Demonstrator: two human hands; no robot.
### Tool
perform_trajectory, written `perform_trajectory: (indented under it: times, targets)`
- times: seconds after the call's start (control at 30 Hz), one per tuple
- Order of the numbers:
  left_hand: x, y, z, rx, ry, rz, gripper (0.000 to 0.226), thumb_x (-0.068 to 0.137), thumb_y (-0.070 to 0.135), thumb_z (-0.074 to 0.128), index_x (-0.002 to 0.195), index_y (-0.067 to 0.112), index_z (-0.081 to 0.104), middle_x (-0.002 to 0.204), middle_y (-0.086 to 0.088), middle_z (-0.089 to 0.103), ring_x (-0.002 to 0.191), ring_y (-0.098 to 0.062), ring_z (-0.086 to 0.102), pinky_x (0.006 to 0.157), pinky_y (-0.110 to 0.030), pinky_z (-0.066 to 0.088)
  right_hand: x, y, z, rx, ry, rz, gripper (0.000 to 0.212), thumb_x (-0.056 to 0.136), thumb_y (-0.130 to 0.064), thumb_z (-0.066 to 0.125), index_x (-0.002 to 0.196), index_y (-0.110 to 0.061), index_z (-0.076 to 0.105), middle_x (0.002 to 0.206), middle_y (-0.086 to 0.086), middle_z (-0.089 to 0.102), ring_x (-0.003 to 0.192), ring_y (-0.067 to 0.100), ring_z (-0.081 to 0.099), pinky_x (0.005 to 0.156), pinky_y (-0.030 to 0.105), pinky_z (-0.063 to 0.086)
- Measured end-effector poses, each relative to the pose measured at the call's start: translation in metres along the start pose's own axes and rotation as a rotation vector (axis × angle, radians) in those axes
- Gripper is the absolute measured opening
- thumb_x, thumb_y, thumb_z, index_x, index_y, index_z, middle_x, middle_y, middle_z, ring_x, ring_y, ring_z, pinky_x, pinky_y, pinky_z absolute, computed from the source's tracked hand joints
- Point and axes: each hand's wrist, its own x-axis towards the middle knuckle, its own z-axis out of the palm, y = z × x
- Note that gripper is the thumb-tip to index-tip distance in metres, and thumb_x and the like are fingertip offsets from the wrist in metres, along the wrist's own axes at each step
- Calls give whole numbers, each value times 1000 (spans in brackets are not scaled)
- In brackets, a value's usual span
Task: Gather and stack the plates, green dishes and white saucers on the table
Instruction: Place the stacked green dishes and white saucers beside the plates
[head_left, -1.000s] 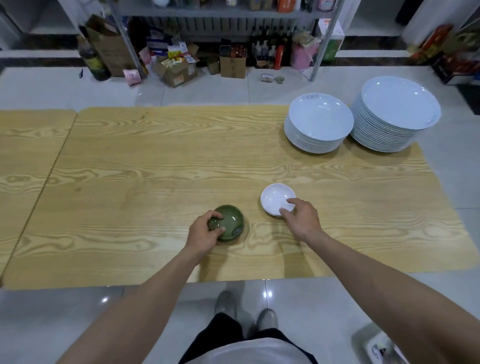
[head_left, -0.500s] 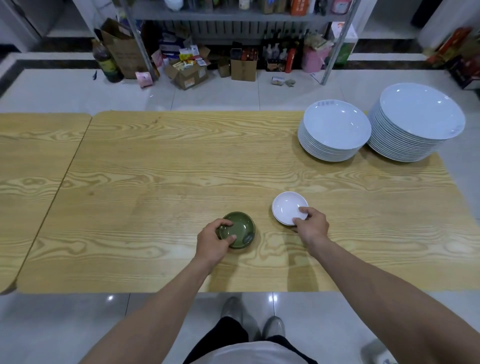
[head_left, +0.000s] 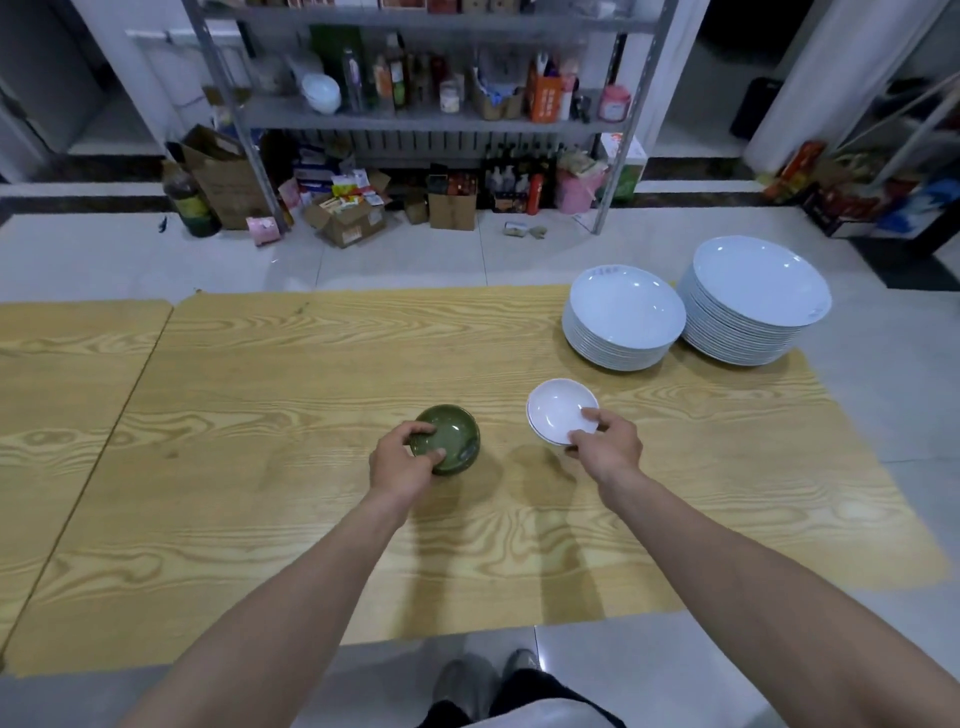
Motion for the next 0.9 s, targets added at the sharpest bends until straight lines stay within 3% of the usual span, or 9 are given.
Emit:
perform_trajectory:
  times: [0.2, 0.3, 0.37, 0.47, 0.57, 0.67, 0.73, 0.83, 0.9]
  targets:
    - [21, 39, 12, -37, 14, 21, 34, 77, -2, 78, 97, 24, 71, 117, -6, 57, 112, -30, 58, 89, -48, 57, 16, -32, 0, 20, -29, -34, 44, 84, 0, 64, 123, -20, 66, 125, 5, 54, 82, 28, 73, 59, 23, 50]
    - [34, 51, 24, -31, 58, 28, 33, 77, -1, 78, 97, 25, 71, 120, -8, 59, 110, -29, 58, 83, -42, 60, 36, -42, 6, 40, -45, -45, 46, 82, 2, 64, 124, -18, 66, 123, 6, 56, 80, 28, 73, 76, 35, 59]
    - [43, 56, 31, -20, 74, 16, 33, 78, -1, 78, 98, 24, 71, 120, -8, 60, 109, -28, 59, 84, -41, 59, 48, -45, 13, 51, -67, -31, 47, 82, 2, 64, 124, -19, 66, 122, 4, 57, 78, 27, 72, 74, 34, 59]
    - [61, 63, 42, -3, 100, -18, 32, 79, 0, 77, 99, 24, 71, 121, -7, 60, 109, -27, 58, 88, -38, 57, 67, -49, 22, 58, -104, -17, 49, 82, 1, 66, 127, -20, 65, 129, 4, 58, 95, 31, 70, 83, 38, 58]
    - [77, 67, 52, 0, 116, -62, 33, 80, -1, 77, 100, 24, 71, 120, -7, 59, 103, -26, 59, 77, -38, 61, 85, -55, 28, 74, -115, 31, 50, 83, 0, 66, 129, -19, 63, 133, 9, 56, 103, 34, 67, 92, 45, 56]
    - [93, 70, 59, -11, 114, -88, 33, 80, -2, 77, 102, 22, 71, 121, -8, 59, 100, -26, 59, 71, -39, 63, 100, -59, 35, 64, -103, 58, 49, 84, -2, 67, 129, -18, 63, 130, 9, 59, 99, 30, 69, 74, 27, 58]
    - [107, 75, 61, -22, 126, -90, 33, 79, -1, 77, 100, 23, 70, 120, -7, 59, 105, -27, 58, 81, -42, 61, 110, -64, 43, 102, -85, 77, 48, 84, 1, 69, 129, -15, 63, 126, 7, 58, 98, 29, 69, 63, 18, 55]
    - [128, 78, 65, 16, 123, -85, 32, 78, 2, 79, 98, 26, 70, 116, -4, 59, 109, -26, 57, 96, -44, 54, 120, -63, 56, 126, -91, 135, 48, 84, 6, 69, 128, -11, 64, 122, 6, 52, 106, 32, 66, 87, 38, 59]
    - [142, 79, 68, 44, 107, -90, 33, 77, 2, 80, 97, 27, 70, 114, -3, 58, 108, -26, 57, 95, -44, 54, 126, -59, 64, 118, -77, 151, 47, 84, 5, 69, 126, -13, 64, 126, 6, 52, 107, 31, 65, 91, 43, 57]
